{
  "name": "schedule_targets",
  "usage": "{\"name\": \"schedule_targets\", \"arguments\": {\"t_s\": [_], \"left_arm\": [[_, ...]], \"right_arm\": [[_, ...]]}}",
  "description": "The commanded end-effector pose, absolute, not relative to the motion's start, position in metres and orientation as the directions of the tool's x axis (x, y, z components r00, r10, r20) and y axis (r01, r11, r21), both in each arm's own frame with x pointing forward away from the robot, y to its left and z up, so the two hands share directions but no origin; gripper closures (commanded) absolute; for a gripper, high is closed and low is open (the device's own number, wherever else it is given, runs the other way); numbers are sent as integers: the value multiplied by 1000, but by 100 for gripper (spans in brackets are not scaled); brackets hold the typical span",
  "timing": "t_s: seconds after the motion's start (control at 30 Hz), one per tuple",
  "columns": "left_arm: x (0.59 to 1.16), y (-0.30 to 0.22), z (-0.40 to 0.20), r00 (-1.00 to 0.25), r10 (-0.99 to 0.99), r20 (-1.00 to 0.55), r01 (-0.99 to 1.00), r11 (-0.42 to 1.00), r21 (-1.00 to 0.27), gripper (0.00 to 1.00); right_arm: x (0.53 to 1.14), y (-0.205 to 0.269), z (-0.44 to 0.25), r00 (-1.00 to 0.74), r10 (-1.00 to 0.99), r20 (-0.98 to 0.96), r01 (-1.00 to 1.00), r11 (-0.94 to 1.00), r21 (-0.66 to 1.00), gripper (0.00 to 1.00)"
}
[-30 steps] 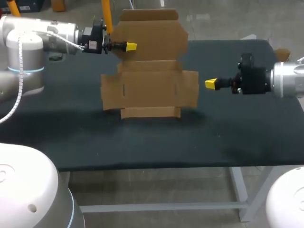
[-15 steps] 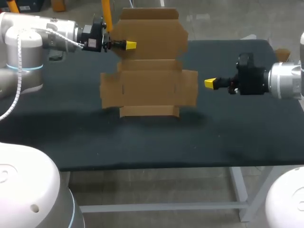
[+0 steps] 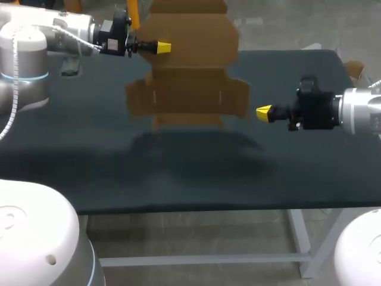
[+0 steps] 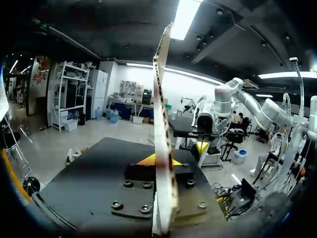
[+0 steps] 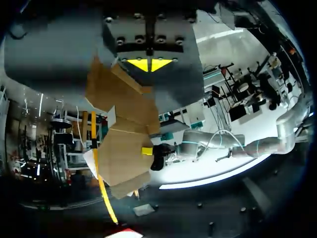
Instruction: Assemble the packaging by folding the flat box into shape, placing the metal phone stand inside, and closing the box properly
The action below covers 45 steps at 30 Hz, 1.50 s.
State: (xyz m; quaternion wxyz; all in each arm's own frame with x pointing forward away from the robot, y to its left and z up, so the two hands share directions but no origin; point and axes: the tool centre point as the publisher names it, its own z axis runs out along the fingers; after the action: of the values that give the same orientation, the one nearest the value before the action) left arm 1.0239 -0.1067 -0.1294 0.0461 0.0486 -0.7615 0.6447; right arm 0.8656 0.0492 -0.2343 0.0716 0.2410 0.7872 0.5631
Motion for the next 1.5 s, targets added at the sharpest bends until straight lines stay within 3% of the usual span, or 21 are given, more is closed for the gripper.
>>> {"name": "schedule_targets", "arguments": {"t_s": [0.03, 0.7, 1.5], "left_arm": [[1009, -111, -122, -988, -44, 147, -152, 175, -973, 100], [975, -126, -139, -939, -54, 340, -344, 149, -927, 100], [991, -130, -165, -952, 6, 307, -303, 149, -941, 100]], "right_arm": [[845, 41, -238, -869, 473, 144, 280, 232, 932, 100], [801, 45, -258, -882, 466, 72, 223, 277, 935, 100], [811, 83, -287, -900, 422, 104, 241, 286, 927, 100]]}}
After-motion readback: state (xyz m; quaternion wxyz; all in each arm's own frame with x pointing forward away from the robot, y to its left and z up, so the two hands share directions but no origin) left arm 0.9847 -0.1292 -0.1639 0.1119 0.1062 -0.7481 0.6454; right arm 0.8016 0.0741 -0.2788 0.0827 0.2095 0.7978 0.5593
